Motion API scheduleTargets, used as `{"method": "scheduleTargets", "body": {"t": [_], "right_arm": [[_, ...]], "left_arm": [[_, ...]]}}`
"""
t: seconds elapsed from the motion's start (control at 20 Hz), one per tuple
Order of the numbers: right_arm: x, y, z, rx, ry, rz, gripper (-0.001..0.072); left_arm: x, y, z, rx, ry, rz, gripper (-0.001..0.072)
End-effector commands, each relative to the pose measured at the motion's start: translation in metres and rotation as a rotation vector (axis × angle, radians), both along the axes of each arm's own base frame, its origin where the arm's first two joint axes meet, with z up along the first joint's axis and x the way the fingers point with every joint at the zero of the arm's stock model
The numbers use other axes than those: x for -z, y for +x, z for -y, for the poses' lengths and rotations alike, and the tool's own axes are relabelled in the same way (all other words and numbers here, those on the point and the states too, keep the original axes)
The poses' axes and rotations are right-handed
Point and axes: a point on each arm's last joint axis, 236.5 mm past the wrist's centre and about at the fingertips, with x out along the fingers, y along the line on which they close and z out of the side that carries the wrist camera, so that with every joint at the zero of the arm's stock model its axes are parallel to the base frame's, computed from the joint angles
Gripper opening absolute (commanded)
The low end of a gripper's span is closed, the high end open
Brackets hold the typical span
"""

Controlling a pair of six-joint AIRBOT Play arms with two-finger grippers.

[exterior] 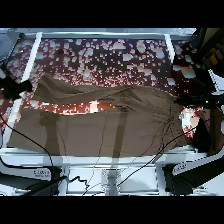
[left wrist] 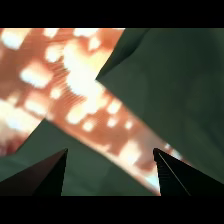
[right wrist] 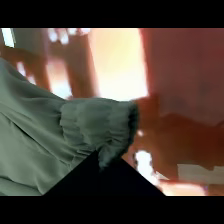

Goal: Fold the clothes and pants, and hang the long-sleeved shirts on hangers.

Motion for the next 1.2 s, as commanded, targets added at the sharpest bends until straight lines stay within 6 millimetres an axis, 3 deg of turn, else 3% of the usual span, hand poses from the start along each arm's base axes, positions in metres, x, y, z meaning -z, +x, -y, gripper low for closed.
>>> {"method": "scheduleTargets", "body": {"t": [0.0, 0.2, 0.25, 0.3, 0.45, 0.5, 0.55, 0.6, 0.7, 0.75, 0.8, 0.95, 1.15], "right_arm": [[0.002, -0.001, 0.001, -0.005, -0.009, -0.005, 0.0040], [0.001, -0.003, 0.000, -0.010, -0.002, -0.009, 0.0040], [0.001, -0.003, 0.000, -0.010, -0.003, -0.009, 0.0040], [0.001, -0.003, 0.000, -0.010, -0.003, -0.009, 0.0040], [0.001, -0.004, -0.002, -0.015, 0.003, -0.013, 0.0040], [0.001, -0.005, -0.003, -0.018, 0.008, -0.016, 0.0040], [0.001, -0.005, -0.003, -0.019, 0.010, -0.017, 0.0040], [0.001, -0.005, -0.003, -0.020, 0.010, -0.017, 0.0040], [0.001, -0.005, -0.003, -0.020, 0.010, -0.017, 0.0040], [0.001, -0.005, -0.003, -0.020, 0.010, -0.017, 0.0039], [0.000, -0.006, -0.004, -0.022, 0.013, -0.020, 0.0039], [0.000, -0.008, -0.007, -0.030, 0.024, -0.026, 0.0039], [-0.007, -0.004, -0.013, -0.018, 0.062, -0.010, 0.0039]], "left_arm": [[0.033, -0.030, 0.014, -0.115, -0.179, 0.010, 0.0571], [0.053, 0.016, 0.015, -0.270, -0.239, 0.284, 0.0570], [0.058, 0.023, 0.013, -0.321, -0.252, 0.320, 0.0524], [0.065, 0.026, 0.014, -0.350, -0.263, 0.324, 0.0464], [0.087, 0.031, 0.010, -0.386, -0.262, 0.321, 0.0456], [0.086, 0.036, 0.005, -0.389, -0.244, 0.347, 0.0414], [0.082, 0.043, -0.002, -0.398, -0.222, 0.386, 0.0229], [0.076, 0.048, -0.009, -0.405, -0.204, 0.422, 0.0112], [0.068, 0.057, -0.014, -0.429, -0.204, 0.469, 0.0095], [0.064, 0.061, -0.015, -0.442, -0.211, 0.488, 0.0012], [0.059, 0.064, -0.016, -0.447, -0.218, 0.502, 0.0012], [0.011, 0.082, -0.022, -0.394, -0.181, 0.600, 0.0012], [-0.116, 0.095, -0.030, -0.255, -0.050, 0.825, 0.0012]]}}
